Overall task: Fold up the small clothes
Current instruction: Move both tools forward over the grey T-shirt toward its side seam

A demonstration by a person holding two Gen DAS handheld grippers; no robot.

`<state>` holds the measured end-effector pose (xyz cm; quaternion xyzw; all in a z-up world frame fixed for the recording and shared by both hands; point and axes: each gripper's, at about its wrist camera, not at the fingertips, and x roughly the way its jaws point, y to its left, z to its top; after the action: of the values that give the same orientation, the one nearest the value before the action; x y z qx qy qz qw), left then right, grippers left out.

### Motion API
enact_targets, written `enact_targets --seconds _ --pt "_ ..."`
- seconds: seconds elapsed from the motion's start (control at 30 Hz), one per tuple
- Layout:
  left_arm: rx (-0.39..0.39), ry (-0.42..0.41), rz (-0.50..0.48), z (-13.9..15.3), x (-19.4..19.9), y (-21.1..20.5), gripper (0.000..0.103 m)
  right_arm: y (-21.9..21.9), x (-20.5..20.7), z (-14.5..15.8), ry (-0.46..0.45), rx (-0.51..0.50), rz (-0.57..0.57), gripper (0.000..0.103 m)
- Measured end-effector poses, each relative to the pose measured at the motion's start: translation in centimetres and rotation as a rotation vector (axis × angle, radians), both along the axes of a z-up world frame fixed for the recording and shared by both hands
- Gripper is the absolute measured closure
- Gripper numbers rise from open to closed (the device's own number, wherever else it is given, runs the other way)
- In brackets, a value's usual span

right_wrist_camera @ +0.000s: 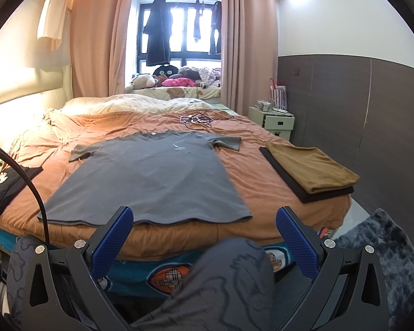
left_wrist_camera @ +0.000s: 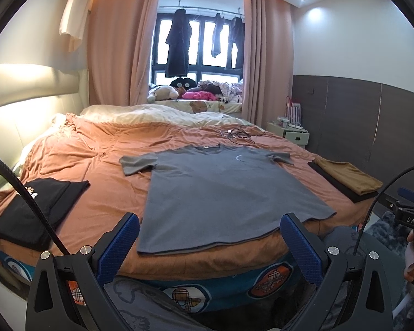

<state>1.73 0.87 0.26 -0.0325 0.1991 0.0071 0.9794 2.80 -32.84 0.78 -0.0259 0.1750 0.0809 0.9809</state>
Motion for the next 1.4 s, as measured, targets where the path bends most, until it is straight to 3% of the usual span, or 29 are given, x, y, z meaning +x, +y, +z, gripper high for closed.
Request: enact_targets --seconds 0.67,1.2,1.4 --pt "-0.036 0.021 0.103 1.2 8.7 3.4 0.0 1.4 10.5 0.3 0.036 0.013 0.099 0.0" --pt "-0.029 0.126 0.14 -0.2 18.4 7.4 0.005 4.4 20.8 1.0 0.115 0.03 0.158 0.0" --pt "-0.066 0.189 0.163 -1.0 22.0 9.7 0.014 6.3 24.9 1.7 0.159 0.027 0.175 0.0"
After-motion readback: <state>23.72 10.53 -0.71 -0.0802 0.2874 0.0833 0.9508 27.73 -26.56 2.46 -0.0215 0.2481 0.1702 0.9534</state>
